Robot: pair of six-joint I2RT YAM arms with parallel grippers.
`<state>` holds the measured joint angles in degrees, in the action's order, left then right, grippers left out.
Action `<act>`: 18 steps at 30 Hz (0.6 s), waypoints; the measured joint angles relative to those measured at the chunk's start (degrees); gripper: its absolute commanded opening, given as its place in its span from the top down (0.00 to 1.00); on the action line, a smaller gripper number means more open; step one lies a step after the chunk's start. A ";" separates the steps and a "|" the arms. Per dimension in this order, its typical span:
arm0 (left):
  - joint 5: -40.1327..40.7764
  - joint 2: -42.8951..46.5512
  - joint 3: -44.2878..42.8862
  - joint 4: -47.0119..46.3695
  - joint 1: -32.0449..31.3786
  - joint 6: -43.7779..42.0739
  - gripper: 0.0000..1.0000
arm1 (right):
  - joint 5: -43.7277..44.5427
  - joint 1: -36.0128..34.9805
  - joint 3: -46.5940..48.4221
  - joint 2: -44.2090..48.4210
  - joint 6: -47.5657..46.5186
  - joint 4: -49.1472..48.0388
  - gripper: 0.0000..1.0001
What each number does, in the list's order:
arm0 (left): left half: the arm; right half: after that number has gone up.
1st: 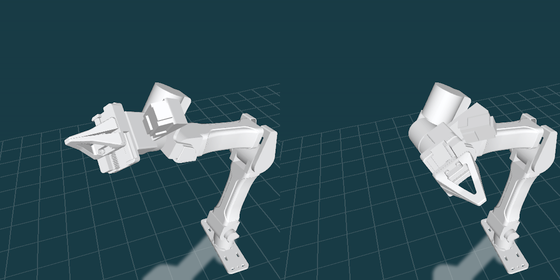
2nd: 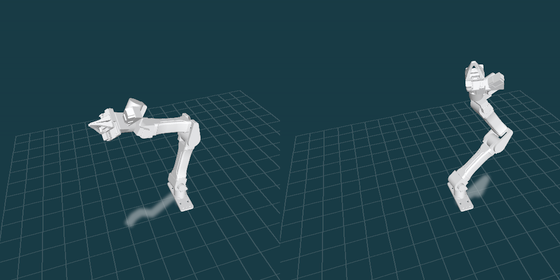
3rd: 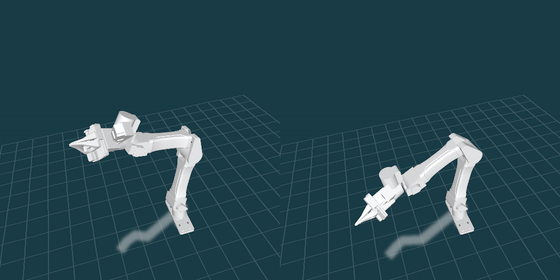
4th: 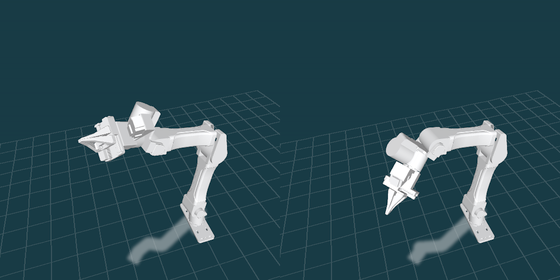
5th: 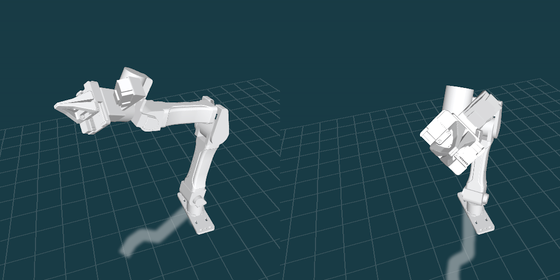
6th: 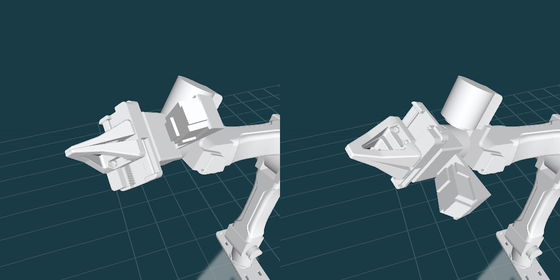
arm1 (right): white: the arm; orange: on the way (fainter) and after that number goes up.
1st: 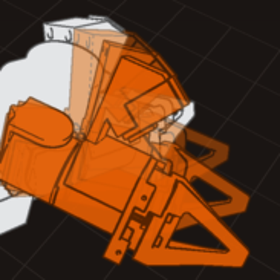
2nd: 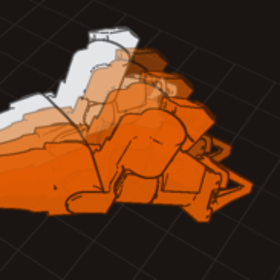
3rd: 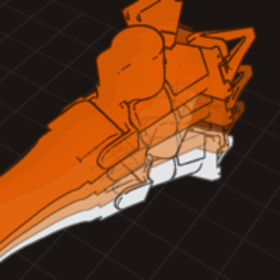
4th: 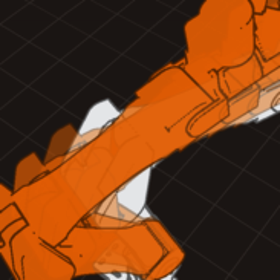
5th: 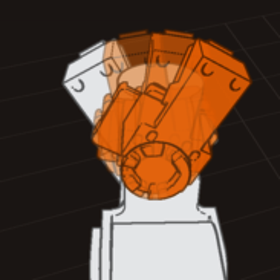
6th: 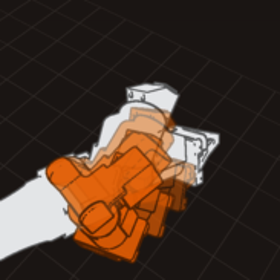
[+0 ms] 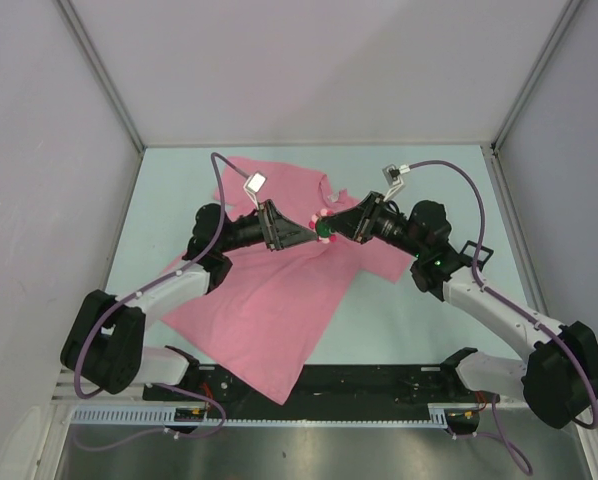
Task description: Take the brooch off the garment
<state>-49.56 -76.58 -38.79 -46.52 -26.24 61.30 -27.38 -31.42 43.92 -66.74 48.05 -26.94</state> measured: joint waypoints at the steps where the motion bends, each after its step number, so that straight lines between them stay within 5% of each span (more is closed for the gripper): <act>1: 0.44 0.00 0.00 0.85 0.00 -0.20 0.45 | -0.07 -0.09 -0.04 0.00 0.02 0.02 1.00; 9: 0.94 -0.70 0.00 -1.53 -0.09 1.22 0.40 | -0.04 -0.74 -0.04 0.02 0.09 -0.04 1.00; 13: 0.87 -1.14 0.00 -3.96 -0.66 2.56 0.64 | 0.04 -1.27 -0.07 0.02 0.04 -0.07 1.00; 18: 0.33 -3.02 0.00 -8.31 -0.92 5.53 0.80 | 0.52 -1.73 -0.22 0.02 0.17 -0.39 1.00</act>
<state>-49.23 -79.59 -38.79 -54.83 -27.16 66.83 -26.85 -33.15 43.70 -66.72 48.23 -27.33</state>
